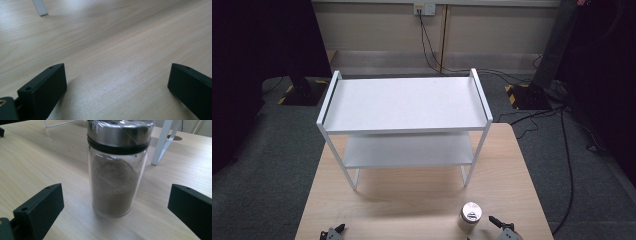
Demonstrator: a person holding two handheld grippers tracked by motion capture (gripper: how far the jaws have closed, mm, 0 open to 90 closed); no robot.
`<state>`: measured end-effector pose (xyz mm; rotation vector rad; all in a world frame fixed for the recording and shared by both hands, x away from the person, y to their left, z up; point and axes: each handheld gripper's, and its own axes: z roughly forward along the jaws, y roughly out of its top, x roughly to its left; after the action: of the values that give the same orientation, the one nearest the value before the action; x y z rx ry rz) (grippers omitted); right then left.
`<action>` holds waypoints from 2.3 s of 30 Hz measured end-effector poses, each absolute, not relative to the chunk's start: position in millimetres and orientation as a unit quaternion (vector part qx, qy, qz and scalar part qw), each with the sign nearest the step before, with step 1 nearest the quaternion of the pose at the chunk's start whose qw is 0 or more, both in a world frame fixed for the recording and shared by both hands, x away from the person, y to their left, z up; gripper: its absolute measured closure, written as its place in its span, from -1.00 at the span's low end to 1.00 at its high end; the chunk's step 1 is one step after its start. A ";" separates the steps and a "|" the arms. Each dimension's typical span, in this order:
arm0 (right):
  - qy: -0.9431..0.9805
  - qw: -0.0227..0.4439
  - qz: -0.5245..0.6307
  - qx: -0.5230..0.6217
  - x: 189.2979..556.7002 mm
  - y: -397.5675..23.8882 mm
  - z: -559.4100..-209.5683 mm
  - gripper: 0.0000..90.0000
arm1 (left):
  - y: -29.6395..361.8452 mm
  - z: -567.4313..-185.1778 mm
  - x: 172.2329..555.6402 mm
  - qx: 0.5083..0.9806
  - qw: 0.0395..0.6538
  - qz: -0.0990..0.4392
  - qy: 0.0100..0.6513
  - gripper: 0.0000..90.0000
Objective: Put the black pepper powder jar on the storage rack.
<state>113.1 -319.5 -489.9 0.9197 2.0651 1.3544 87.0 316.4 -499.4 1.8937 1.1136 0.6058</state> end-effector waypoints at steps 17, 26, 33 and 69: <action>0.767 0.234 0.496 0.333 139.5 -306.2 -489.9 -0.84 | 316.1 -499.4 86.7 0.754 0.418 0.242 0.446 -0.97; 0.770 0.224 0.492 0.339 150.9 -304.9 -491.6 -0.68 | 316.2 -499.4 86.8 0.754 0.418 0.242 0.446 -0.97; 0.767 0.218 0.492 0.348 156.7 -305.2 -496.0 -0.54 | 316.1 -499.3 86.8 0.754 0.418 0.242 0.446 -0.97; 0.773 0.229 0.488 0.334 152.6 -301.3 -494.5 -0.30 | 316.0 -499.3 86.7 0.753 0.417 0.242 0.448 -0.97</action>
<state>152.6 -301.3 -494.5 0.9198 2.1288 1.3432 86.7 316.0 -499.3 1.8894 1.1233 0.6086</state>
